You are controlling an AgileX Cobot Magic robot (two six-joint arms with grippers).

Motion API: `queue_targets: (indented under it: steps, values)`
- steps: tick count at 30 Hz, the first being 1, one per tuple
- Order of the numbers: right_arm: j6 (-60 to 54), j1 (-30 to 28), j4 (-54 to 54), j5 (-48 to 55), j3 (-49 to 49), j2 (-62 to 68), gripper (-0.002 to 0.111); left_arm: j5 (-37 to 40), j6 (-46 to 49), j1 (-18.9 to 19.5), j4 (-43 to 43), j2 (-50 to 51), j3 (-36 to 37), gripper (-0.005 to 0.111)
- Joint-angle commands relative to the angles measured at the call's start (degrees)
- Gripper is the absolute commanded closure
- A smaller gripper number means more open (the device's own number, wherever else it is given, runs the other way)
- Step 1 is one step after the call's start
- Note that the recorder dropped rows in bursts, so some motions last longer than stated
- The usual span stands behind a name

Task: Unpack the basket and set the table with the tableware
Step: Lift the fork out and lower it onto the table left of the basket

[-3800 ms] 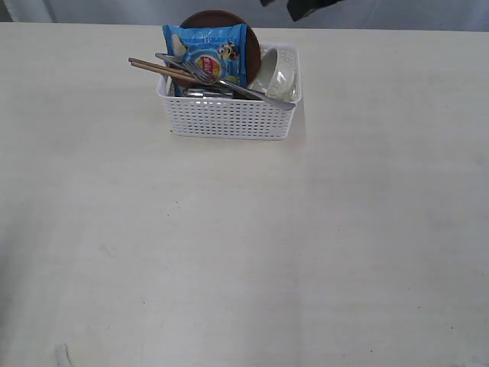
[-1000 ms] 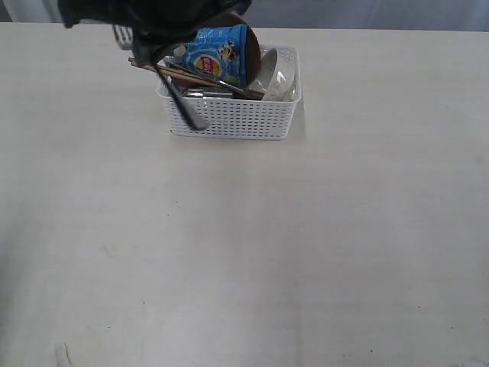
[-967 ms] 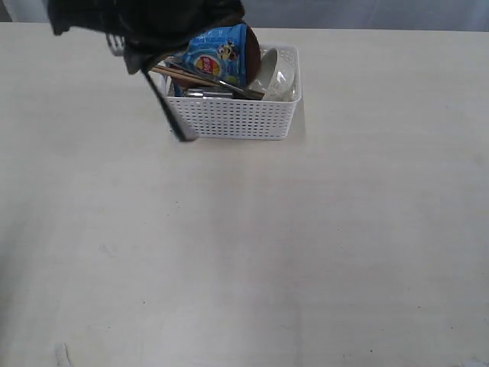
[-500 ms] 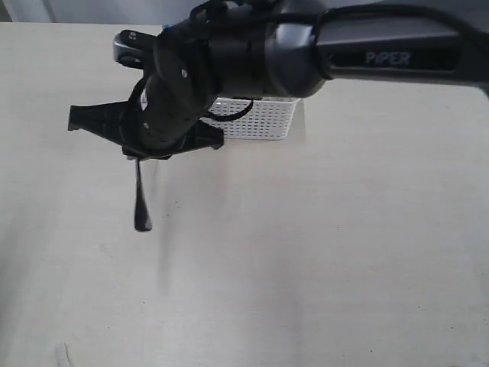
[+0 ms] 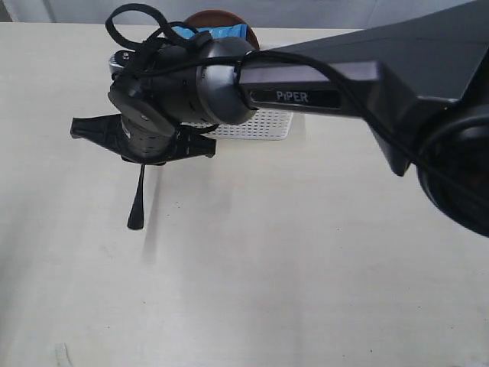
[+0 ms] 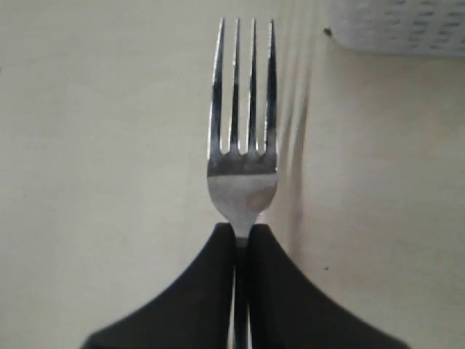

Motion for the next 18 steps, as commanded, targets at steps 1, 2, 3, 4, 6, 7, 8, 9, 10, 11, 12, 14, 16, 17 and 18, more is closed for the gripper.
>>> queue_targets:
  steps: [1,2,3,4,6,7,8,9,10,11,12,14,16,17,18]
  values:
    - [7.08,-0.29,-4.77,-0.19,-0.45,0.66,0.109,-0.03,-0.13,-0.32,0.23,-0.11,0.13,0.107]
    - [7.08,-0.29,-4.77,-0.19,-0.45,1.04,0.109,-0.03,-0.13,-0.32,0.23,-0.11,0.13,0.107]
    - [7.08,-0.29,-4.77,-0.08,-0.45,1.46,0.109,-0.03,-0.13,-0.32,0.23,-0.11,0.13,0.107]
    - [6.97,-0.29,-4.77,-0.08,-0.45,1.89,0.109,-0.03,-0.13,-0.32,0.23,-0.11,0.13,0.107]
    - [6.97,-0.29,-4.77,-0.64,-0.45,2.73,0.109,-0.03,-0.13,-0.32,0.23,-0.11,0.13,0.107]
    - [6.86,-0.29,-4.77,-1.26,-0.45,2.84,0.109,-0.03,-0.13,-0.32,0.23,-0.11,0.13,0.107]
    - [6.47,-0.14,-4.77,-2.03,-0.45,3.01,0.109,-0.03,-0.13,-0.32,0.23,-0.11,0.13,0.107]
    - [6.37,0.12,-4.77,-3.27,-0.45,3.01,0.109,-0.03,-0.13,-0.32,0.23,-0.11,0.13,0.107]
    - [6.22,0.27,-4.77,-4.16,-0.45,3.11,0.109,-0.03,-0.13,-0.32,0.23,-0.11,0.13,0.107]
    - [6.22,0.43,-4.77,-4.90,-0.45,3.11,0.109,-0.03,-0.13,-0.32,0.23,-0.11,0.13,0.107]
    - [6.37,0.43,-4.77,-5.24,-0.45,3.14,0.109,-0.03,-0.13,-0.32,0.23,-0.11,0.13,0.107]
    - [7.09,0.43,-4.77,-5.24,-0.45,3.47,0.109,-0.03,-0.13,-0.32,0.23,-0.11,0.13,0.107]
    - [7.09,0.28,-4.77,-4.88,-0.45,3.97,0.109,-0.03,-0.13,-0.32,0.23,-0.11,0.13,0.107]
    - [7.09,0.28,-4.77,-4.77,-0.45,4.28,0.109,-0.03,-0.13,-0.32,0.23,-0.11,0.13,0.107]
    - [7.09,0.28,-4.77,-4.61,-0.45,4.57,0.109,-0.03,-0.13,-0.32,0.23,-0.11,0.13,0.107]
